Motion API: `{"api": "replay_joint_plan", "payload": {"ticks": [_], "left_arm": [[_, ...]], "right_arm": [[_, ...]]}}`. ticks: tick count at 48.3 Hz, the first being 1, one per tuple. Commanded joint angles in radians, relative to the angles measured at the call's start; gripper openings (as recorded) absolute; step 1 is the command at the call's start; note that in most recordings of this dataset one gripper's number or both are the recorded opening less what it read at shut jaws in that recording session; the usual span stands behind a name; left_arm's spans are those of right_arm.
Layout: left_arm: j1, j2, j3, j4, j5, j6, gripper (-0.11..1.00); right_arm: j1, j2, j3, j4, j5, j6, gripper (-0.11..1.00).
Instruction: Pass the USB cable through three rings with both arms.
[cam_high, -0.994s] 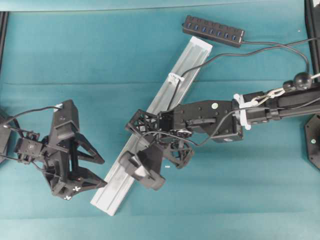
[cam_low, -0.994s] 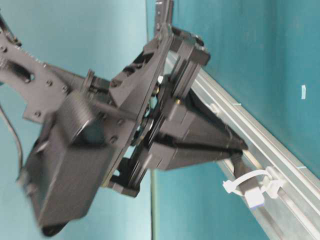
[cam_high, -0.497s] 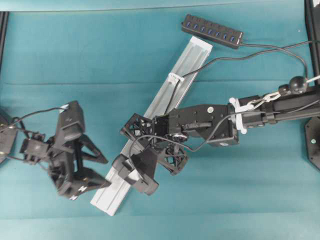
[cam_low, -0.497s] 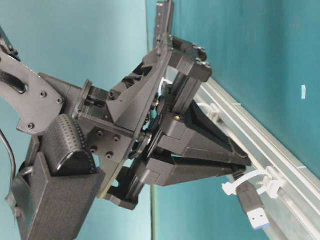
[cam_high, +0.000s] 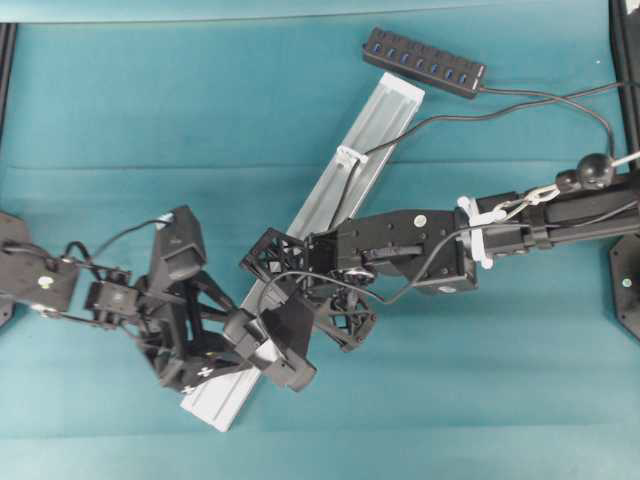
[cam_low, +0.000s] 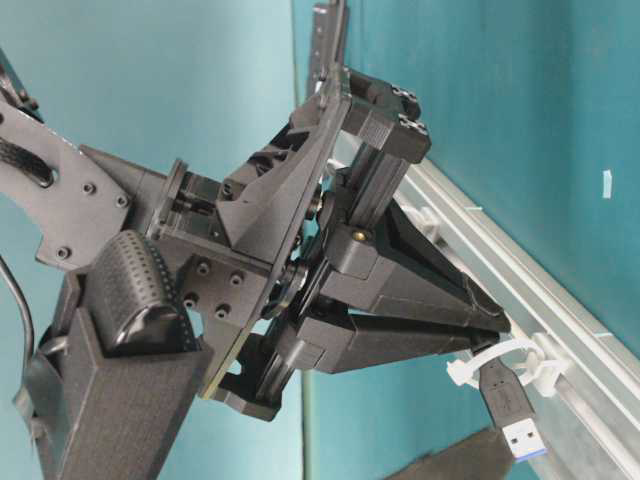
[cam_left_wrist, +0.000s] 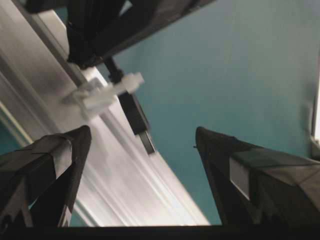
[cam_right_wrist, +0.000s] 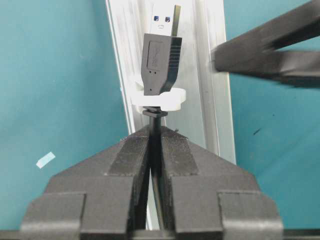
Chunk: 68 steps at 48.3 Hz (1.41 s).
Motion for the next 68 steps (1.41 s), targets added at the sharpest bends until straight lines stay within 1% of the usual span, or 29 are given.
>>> {"api": "replay_joint_plan", "payload": {"ticks": [1, 7, 15, 24, 36, 44, 53, 59, 61, 65, 68], "left_arm": [[0.011, 0.015, -0.003, 0.003, -0.046, 0.000, 0.92], [0.029, 0.032, 0.003, 0.003, -0.067, 0.000, 0.92], [0.034, 0.041, 0.012, 0.003, -0.075, 0.000, 0.91], [0.034, 0.046, 0.012, 0.003, -0.109, 0.000, 0.85], [0.026, 0.066, -0.015, 0.003, -0.120, -0.021, 0.83], [0.002, 0.081, -0.026, 0.002, -0.120, -0.025, 0.82], [-0.006, 0.081, -0.023, 0.002, -0.115, -0.025, 0.78], [-0.006, 0.083, -0.021, 0.003, -0.114, -0.015, 0.72], [-0.006, 0.083, -0.021, 0.003, -0.115, -0.011, 0.68], [-0.008, 0.083, -0.018, 0.003, -0.112, -0.011, 0.55], [-0.006, 0.083, -0.020, 0.003, -0.110, -0.011, 0.41]], "right_arm": [[0.011, 0.005, -0.009, 0.003, -0.003, 0.012, 0.10], [0.011, 0.005, -0.009, 0.002, -0.003, 0.012, 0.10], [0.009, 0.005, -0.009, 0.003, -0.003, 0.012, 0.10], [0.008, 0.005, -0.009, 0.003, -0.003, 0.012, 0.10], [0.003, 0.005, -0.008, 0.003, -0.003, 0.011, 0.10], [0.003, 0.005, -0.006, 0.002, -0.003, 0.012, 0.10], [0.003, 0.005, -0.006, 0.002, -0.003, 0.011, 0.10], [0.003, 0.005, -0.006, 0.003, -0.003, 0.011, 0.10], [0.003, 0.005, -0.006, 0.002, -0.003, 0.011, 0.10], [0.003, 0.005, -0.006, 0.002, -0.003, 0.011, 0.10], [0.003, 0.005, -0.006, 0.002, -0.003, 0.011, 0.10]]}}
